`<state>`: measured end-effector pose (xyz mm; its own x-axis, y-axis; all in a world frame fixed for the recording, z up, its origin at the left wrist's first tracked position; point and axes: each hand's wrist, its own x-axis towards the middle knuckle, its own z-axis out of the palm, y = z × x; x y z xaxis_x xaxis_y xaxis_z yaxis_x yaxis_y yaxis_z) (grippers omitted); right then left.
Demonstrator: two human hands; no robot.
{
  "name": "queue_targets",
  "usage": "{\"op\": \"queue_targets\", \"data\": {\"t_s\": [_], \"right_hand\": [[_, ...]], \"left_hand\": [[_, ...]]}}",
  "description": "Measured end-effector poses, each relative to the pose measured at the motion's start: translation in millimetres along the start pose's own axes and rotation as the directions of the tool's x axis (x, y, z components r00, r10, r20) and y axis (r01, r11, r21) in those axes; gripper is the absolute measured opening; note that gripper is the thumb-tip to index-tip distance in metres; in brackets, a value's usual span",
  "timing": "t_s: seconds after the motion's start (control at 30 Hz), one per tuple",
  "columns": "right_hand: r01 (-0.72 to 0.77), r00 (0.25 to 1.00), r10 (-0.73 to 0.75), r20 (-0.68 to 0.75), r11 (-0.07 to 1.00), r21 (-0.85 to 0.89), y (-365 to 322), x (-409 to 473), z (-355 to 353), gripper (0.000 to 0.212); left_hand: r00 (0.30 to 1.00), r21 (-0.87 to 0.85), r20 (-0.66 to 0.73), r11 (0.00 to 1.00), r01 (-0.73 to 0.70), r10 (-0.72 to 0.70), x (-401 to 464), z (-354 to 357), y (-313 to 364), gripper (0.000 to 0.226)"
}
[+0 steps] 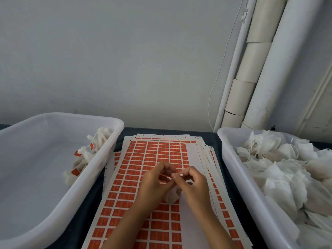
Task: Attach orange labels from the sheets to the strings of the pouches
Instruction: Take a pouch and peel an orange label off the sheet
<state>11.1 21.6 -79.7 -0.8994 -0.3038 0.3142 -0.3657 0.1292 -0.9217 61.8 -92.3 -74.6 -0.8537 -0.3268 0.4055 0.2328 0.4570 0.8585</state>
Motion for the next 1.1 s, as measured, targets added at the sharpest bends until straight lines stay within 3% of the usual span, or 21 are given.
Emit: {"op": "queue_targets", "data": {"t_s": [0.13, 0.23, 0.37, 0.47, 0.87, 1.1], "right_hand": [[0.034, 0.999, -0.034, -0.014, 0.999, -0.008, 1.2, 1.3, 0.6, 0.01], [-0.05, 0.997, 0.044, 0.066, 0.995, 0.088, -0.1, 3.5, -1.5, 0.004], [-0.158, 0.976, 0.131, 0.172, 0.976, 0.152, 0.3, 3.1, -1.2, 0.023], [-0.19, 0.972, 0.163, 0.17, 0.968, 0.161, 3.7, 1.1, 2.9, 0.03], [-0.155, 0.978, 0.137, 0.156, 0.981, 0.113, 14.1, -4.6, 7.8, 0.009], [-0.094, 0.993, 0.091, 0.081, 0.995, 0.031, 11.1, -3.6, 4.4, 0.005]], "left_hand": [[0.999, -0.055, -0.029, 0.998, 0.019, -0.021, 0.8, -2.3, -0.8, 0.026], [0.999, -0.088, -0.016, 0.995, 0.037, -0.039, 1.3, -2.9, -0.6, 0.027], [0.997, -0.111, -0.023, 0.992, 0.065, -0.068, 1.4, -2.1, -2.8, 0.026], [0.993, -0.133, -0.053, 0.986, 0.098, -0.106, 0.4, -1.4, -7.2, 0.025], [0.984, -0.183, -0.05, 0.97, 0.158, -0.17, -4.0, 1.4, -17.0, 0.015], [0.987, -0.033, -0.116, 0.994, 0.105, -0.108, -5.5, 2.7, -15.7, 0.021]]}}
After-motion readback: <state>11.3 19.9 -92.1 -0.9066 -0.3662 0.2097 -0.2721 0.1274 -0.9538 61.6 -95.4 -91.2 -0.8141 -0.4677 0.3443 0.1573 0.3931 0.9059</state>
